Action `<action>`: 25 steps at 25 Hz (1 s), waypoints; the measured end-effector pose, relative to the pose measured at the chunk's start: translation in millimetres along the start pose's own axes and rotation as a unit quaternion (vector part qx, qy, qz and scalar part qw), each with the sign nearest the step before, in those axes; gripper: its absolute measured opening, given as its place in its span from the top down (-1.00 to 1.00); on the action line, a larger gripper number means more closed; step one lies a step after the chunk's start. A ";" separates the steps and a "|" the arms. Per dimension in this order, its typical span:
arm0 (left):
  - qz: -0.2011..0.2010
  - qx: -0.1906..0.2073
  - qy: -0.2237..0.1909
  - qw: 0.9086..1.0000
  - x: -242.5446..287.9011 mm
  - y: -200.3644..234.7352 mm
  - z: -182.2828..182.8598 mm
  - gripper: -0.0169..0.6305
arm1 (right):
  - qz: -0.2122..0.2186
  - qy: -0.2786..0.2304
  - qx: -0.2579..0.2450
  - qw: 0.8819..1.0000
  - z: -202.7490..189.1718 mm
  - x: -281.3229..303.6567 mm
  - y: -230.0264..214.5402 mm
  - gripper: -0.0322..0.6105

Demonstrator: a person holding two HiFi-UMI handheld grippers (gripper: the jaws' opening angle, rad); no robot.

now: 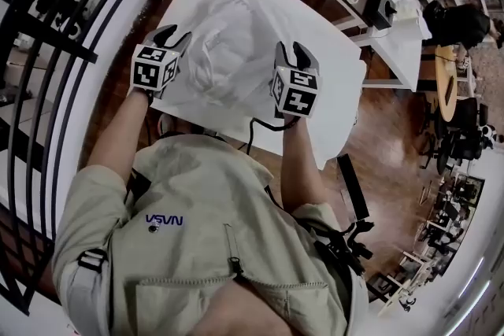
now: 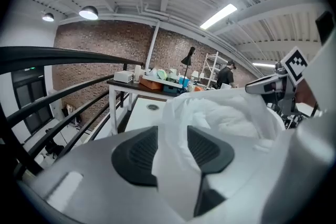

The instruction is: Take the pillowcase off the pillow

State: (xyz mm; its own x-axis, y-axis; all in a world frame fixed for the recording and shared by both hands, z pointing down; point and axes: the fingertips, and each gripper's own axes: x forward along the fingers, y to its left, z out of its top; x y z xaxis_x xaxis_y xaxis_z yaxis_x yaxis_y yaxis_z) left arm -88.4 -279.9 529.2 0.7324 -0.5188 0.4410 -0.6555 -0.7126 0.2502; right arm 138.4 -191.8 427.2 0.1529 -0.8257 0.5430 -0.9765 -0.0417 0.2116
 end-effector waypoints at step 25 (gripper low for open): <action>-0.085 -0.060 0.060 0.993 -37.4 -91.1 -81.5 0.19 | 0.240 0.075 -0.213 0.944 -34.8 2.6 170.4 0.26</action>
State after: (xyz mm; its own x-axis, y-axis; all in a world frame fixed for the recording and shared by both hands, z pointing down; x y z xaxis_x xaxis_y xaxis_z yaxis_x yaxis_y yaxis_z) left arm -71.1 -157.1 560.1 0.8114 -0.3320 0.4810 -0.5476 -0.7195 0.4271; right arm -22.3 -181.5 493.0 -0.2405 -0.6023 0.7612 -0.7940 0.5732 0.2027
